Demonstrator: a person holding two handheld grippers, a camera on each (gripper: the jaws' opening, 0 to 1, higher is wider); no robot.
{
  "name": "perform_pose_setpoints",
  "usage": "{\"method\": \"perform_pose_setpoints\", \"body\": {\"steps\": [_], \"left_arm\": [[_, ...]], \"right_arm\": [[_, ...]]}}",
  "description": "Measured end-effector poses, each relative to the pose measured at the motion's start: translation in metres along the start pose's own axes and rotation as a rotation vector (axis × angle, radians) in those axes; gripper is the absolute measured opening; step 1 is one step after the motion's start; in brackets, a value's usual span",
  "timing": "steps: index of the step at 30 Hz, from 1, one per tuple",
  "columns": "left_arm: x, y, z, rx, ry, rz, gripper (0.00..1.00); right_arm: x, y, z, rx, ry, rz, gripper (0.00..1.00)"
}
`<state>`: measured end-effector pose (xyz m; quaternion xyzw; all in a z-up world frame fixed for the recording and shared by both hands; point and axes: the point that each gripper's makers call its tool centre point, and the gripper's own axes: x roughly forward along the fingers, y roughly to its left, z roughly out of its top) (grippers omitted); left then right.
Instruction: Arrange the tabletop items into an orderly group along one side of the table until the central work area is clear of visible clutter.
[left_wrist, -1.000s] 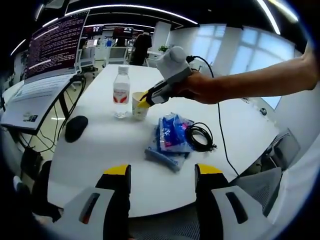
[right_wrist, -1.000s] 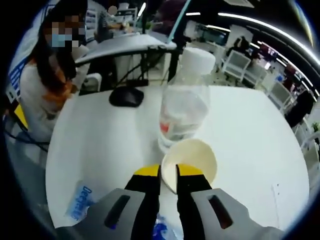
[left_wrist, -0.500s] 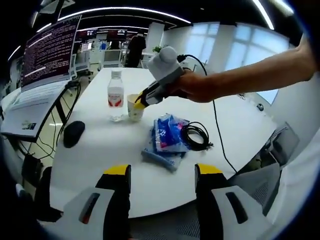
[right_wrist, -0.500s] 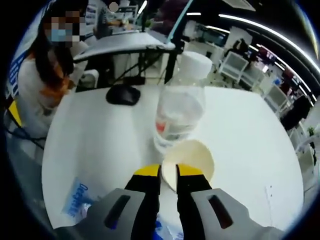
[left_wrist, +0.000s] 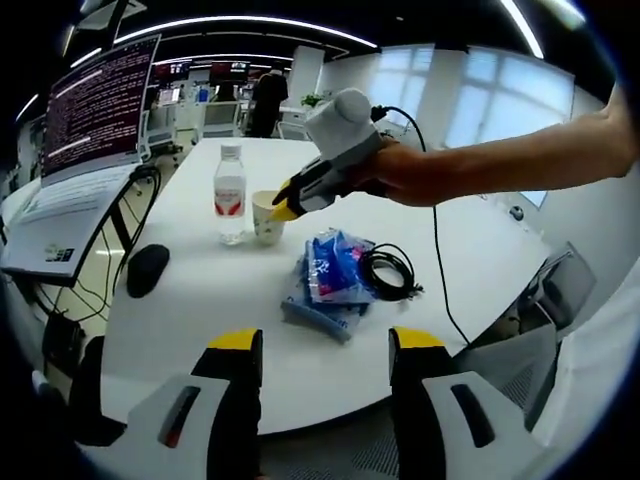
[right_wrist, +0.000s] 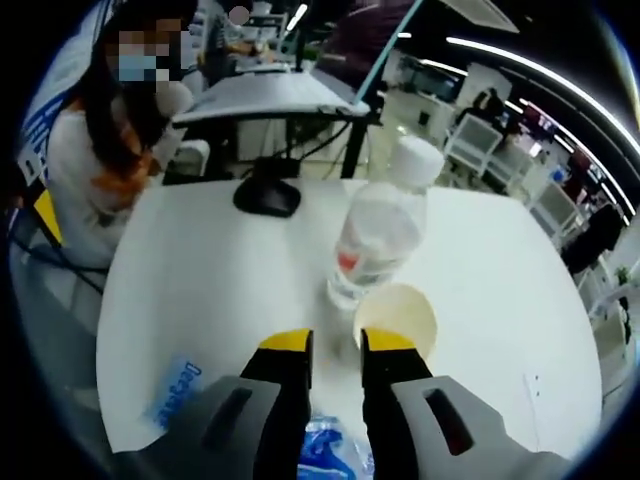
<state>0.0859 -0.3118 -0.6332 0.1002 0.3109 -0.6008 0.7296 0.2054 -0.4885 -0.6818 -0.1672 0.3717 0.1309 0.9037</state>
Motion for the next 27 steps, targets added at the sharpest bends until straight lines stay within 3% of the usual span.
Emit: {"method": "perform_pose_setpoints", "body": {"steps": [9,13,19,23,27], "left_arm": [[0.005,-0.004,-0.001,-0.015,-0.008,-0.02,0.5],[0.007,-0.004,-0.001,-0.019,-0.008,-0.032,0.5],[0.011,-0.004,-0.003,-0.033,-0.007,-0.044,0.5],[0.017,-0.003,-0.008,0.022,0.027,-0.035,0.5],[0.022,-0.002,-0.007,0.017,0.018,-0.044,0.5]], "right_arm": [[-0.039,0.008,-0.001,0.058,-0.066,-0.027,0.19],[-0.058,0.013,-0.013,0.161,-0.096,-0.039,0.23],[-0.09,0.025,-0.051,0.286,-0.094,-0.082,0.22],[-0.108,0.035,-0.084,0.371,-0.08,-0.118,0.22],[-0.123,0.051,-0.111,0.448,-0.063,-0.133,0.22]]}}
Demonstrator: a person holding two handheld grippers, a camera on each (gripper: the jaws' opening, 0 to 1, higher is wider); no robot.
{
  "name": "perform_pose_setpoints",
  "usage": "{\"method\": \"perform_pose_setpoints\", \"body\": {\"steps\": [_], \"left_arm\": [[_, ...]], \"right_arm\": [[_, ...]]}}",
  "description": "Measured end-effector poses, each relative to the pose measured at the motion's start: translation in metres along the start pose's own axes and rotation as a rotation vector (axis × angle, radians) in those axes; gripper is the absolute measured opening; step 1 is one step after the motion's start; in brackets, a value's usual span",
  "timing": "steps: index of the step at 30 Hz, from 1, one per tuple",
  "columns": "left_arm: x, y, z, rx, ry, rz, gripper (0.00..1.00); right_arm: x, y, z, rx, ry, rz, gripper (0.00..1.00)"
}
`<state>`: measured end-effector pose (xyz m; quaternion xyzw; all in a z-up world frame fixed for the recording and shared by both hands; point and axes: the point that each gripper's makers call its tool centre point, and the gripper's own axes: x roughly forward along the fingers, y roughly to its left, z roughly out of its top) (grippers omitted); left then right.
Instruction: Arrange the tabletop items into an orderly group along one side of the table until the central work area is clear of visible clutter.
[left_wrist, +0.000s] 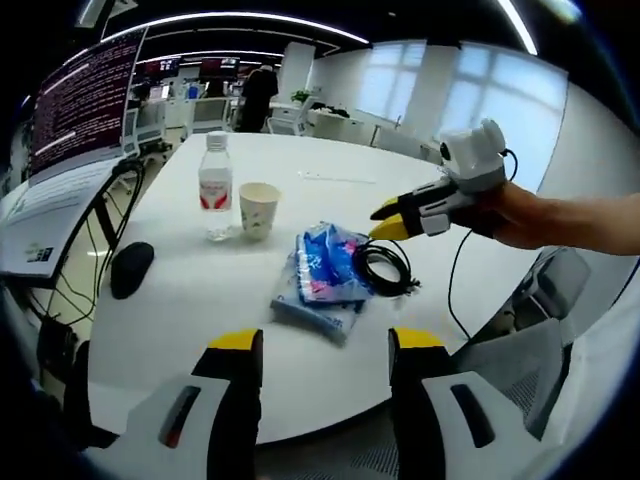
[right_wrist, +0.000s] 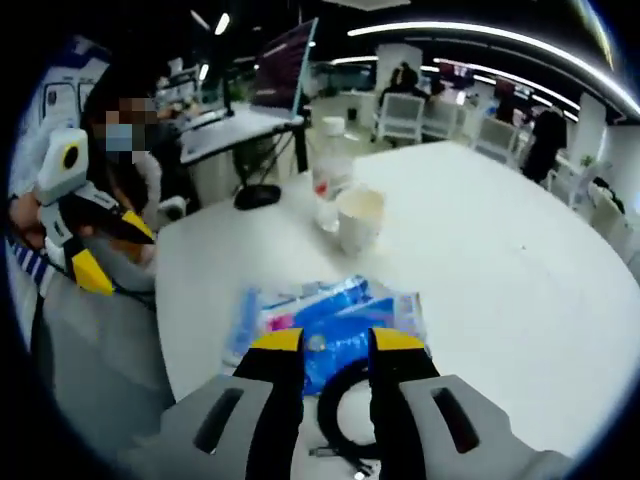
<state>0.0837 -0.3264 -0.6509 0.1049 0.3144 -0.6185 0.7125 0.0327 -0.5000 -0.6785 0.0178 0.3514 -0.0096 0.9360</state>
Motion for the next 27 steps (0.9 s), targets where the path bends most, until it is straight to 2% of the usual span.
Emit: {"method": "perform_pose_setpoints", "body": {"steps": [9,13,19,27], "left_arm": [[0.011,-0.001,-0.008,0.013,0.019,-0.021,0.5],[0.013,-0.001,-0.011,0.016,0.025,-0.025,0.5],[0.015,0.001,-0.015,0.043,0.038,-0.024,0.5],[0.012,0.001,-0.019,0.063,0.037,-0.021,0.5]], "right_arm": [[-0.034,0.001,-0.053,0.119,0.031,-0.067,0.22],[-0.045,0.003,-0.067,0.188,0.019,-0.095,0.23],[-0.052,0.007,-0.081,0.226,0.027,-0.114,0.24],[-0.053,0.008,-0.082,0.224,0.038,-0.123,0.24]]}}
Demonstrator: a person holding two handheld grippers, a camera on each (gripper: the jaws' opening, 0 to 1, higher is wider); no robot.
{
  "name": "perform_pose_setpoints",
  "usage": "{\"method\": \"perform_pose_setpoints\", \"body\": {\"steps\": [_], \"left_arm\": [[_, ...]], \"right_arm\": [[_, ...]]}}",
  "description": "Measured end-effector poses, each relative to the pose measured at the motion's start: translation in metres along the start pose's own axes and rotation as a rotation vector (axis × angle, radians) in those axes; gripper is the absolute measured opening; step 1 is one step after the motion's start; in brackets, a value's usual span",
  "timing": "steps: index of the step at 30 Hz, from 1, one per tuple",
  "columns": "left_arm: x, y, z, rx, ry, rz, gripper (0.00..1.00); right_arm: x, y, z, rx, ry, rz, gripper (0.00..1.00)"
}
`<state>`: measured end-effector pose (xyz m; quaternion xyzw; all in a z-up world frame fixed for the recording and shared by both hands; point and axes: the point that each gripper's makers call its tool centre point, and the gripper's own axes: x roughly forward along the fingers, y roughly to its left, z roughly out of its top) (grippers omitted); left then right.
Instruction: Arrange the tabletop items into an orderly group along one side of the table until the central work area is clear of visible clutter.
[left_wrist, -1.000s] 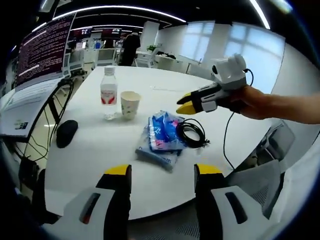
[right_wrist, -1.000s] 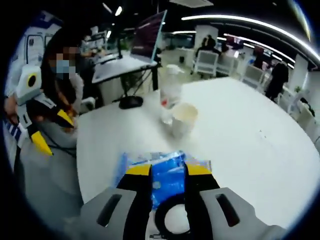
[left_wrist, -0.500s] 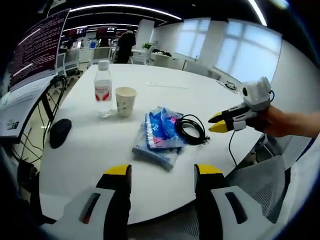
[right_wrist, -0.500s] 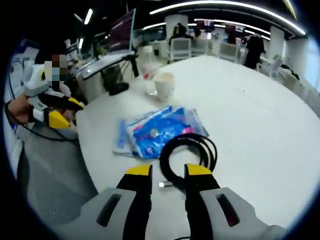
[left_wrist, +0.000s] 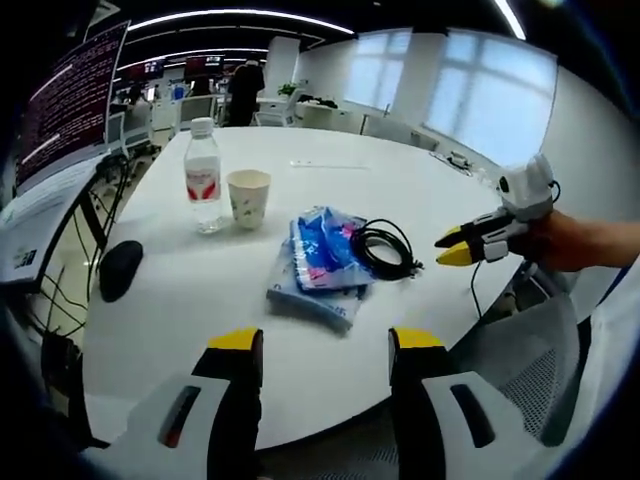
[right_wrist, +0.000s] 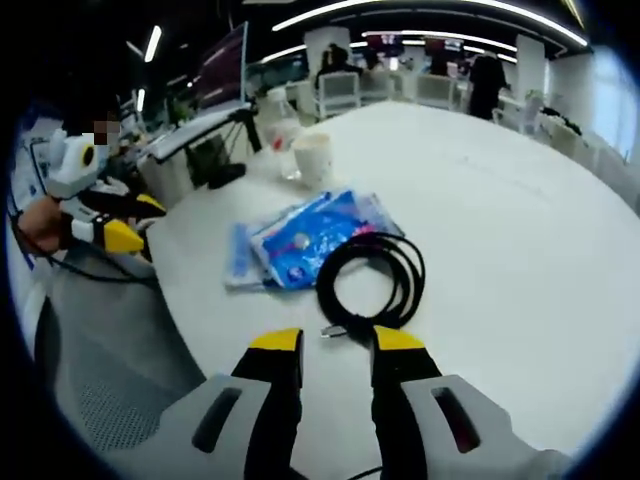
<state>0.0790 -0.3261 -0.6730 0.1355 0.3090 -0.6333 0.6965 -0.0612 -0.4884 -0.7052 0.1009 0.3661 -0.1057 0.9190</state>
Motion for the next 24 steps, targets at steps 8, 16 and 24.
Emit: {"method": "perform_pose_setpoints", "body": {"steps": [8,16,24], "left_arm": [[-0.003,-0.002,-0.015,0.051,0.019,0.003,0.51],[-0.004,-0.004,-0.014,0.076,-0.003,0.002,0.53],[-0.005,-0.003,-0.011,0.059,-0.023,-0.001,0.55]], "right_arm": [[0.014,0.011,-0.005,-0.009,0.026,0.018,0.23],[0.034,0.014,0.001,-0.001,0.039,0.009,0.21],[0.062,0.014,0.005,-0.074,0.11,0.016,0.24]]}}
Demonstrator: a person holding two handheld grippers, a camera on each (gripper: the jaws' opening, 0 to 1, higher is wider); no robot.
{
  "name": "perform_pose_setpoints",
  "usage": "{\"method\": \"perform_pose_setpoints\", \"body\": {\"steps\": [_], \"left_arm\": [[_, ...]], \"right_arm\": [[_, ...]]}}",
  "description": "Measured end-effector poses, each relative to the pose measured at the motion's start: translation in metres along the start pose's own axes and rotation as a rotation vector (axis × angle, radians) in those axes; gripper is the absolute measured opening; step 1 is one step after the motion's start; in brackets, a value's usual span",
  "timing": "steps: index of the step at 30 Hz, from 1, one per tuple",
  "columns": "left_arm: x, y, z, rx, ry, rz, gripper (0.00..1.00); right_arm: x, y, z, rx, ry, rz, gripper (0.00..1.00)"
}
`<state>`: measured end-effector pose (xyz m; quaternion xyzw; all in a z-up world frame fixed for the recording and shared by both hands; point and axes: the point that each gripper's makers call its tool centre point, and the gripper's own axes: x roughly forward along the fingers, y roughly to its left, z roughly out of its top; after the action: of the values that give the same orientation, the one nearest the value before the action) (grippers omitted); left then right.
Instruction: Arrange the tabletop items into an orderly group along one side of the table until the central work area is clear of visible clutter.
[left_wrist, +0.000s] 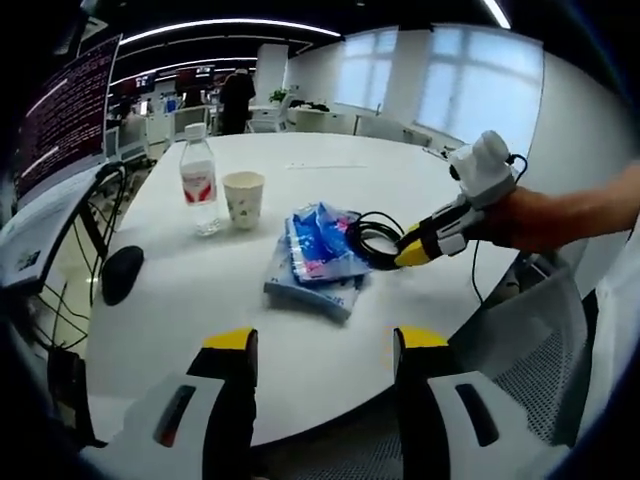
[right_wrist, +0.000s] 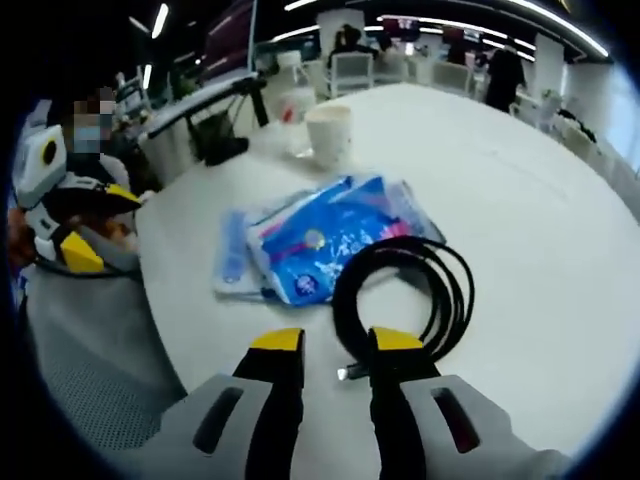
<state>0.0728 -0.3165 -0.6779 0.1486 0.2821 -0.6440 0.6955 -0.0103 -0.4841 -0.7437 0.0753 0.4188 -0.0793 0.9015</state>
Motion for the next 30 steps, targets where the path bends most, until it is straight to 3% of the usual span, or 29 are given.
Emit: {"method": "perform_pose_setpoints", "body": {"steps": [3,5,8,12,15,30], "left_arm": [[-0.001,0.001,0.003,-0.01,-0.019,0.0,0.55],[-0.002,0.001,0.011,-0.066,-0.077,-0.006,0.55],[-0.004,0.005,0.011,-0.055,-0.08,0.004,0.55],[-0.002,0.003,0.01,-0.046,-0.078,-0.004,0.55],[-0.002,0.003,0.01,-0.048,-0.083,-0.005,0.54],[0.003,-0.003,0.008,-0.014,-0.067,-0.028,0.54]], "right_arm": [[0.009,-0.001,0.003,-0.015,0.016,0.009,0.24],[0.015,-0.003,0.004,-0.022,0.037,0.012,0.24],[0.024,-0.001,-0.001,-0.104,0.104,0.029,0.23],[0.03,0.001,0.002,-0.082,0.099,0.041,0.22],[0.035,0.002,-0.004,-0.112,0.139,0.038,0.22],[0.036,-0.008,-0.003,-0.087,0.124,0.024,0.11]]}}
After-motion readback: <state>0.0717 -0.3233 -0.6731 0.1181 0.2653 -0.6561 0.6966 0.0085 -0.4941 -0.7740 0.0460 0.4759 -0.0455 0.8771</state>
